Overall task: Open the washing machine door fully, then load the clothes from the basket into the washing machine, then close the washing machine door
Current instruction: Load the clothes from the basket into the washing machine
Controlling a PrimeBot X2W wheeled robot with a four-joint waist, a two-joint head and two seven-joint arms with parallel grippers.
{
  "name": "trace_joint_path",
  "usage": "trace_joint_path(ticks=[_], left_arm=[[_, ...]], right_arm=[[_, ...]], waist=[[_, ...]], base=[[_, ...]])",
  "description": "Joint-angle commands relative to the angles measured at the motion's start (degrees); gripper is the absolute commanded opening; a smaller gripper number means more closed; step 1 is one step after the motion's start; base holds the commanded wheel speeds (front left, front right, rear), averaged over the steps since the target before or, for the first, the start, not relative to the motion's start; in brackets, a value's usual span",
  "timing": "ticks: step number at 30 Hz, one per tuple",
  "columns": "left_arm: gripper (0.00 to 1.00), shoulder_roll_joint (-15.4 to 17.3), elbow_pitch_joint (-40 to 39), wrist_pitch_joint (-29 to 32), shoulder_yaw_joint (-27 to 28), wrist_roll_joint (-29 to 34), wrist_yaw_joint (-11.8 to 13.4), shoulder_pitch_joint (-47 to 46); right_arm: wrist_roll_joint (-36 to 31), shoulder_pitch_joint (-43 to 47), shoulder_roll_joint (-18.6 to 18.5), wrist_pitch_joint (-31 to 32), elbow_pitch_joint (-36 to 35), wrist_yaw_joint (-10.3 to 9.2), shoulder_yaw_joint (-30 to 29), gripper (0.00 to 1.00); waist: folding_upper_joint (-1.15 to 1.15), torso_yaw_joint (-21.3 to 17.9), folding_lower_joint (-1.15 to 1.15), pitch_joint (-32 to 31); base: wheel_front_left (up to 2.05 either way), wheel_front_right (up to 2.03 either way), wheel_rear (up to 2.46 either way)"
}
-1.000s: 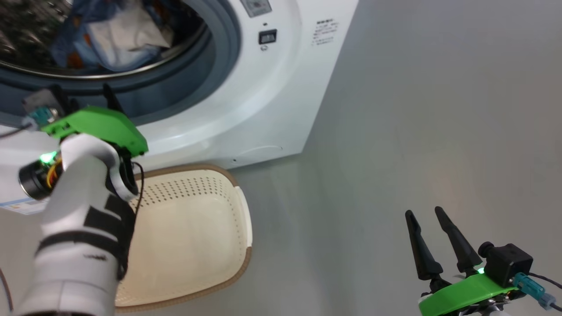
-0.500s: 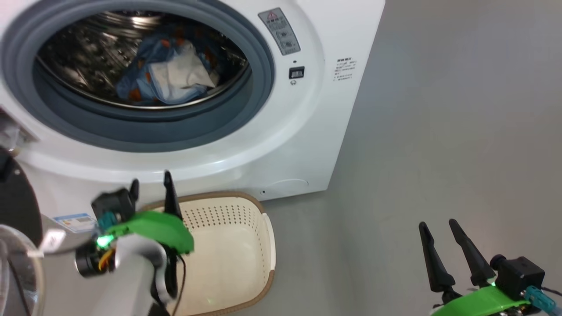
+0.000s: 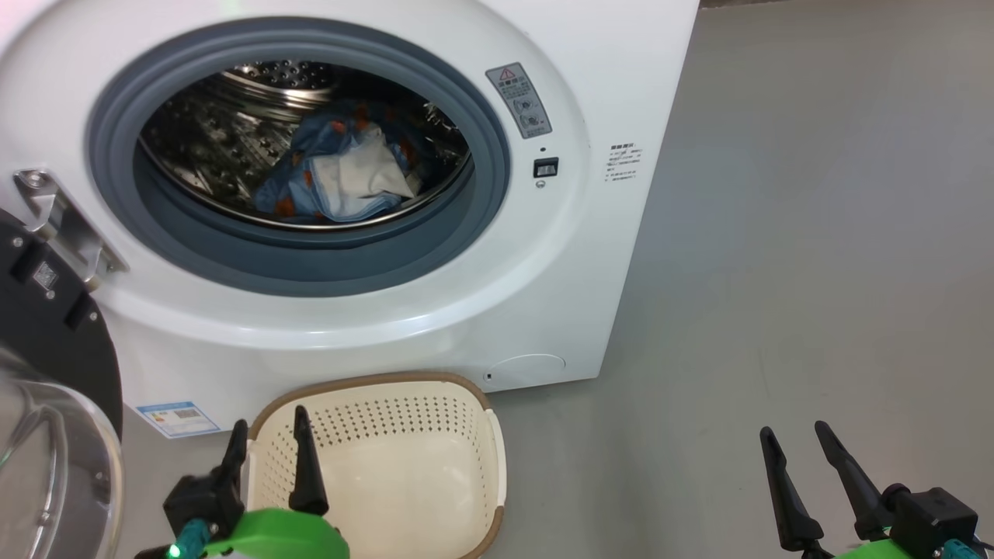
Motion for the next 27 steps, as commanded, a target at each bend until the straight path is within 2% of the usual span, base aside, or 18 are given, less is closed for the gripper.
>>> trace_joint_path(ticks=[1,10,27], left_arm=[[1.00,0.9,-3.0,-0.4,2.2,1.1,-0.1,0.4],[1.00,0.9,-9.7,-0.4,1.2,4.3,-3.7,7.1],[1.00,0.9,-11.4,-0.4,-0.2,4.7,-5.1,9.4]], right_arm=[[-1.1,-0.1,-1.0,-0.4,-1.7,0.56,1.3,1.00],[-1.9,2.0,-0.9,-0.4,-2.6,0.56,0.2,1.00],[-2.4,2.2,-0.2,-0.4,-3.3,0.56,-0.3,1.00]], waist=[[0.00,0.4,0.00,-0.4],[0.00,1.8,0.00,-2.1],[0.00,1.6,0.00,-1.8]], base=[[0.00,0.00,0.00],[0.00,0.00,0.00],[0.00,0.00,0.00]])
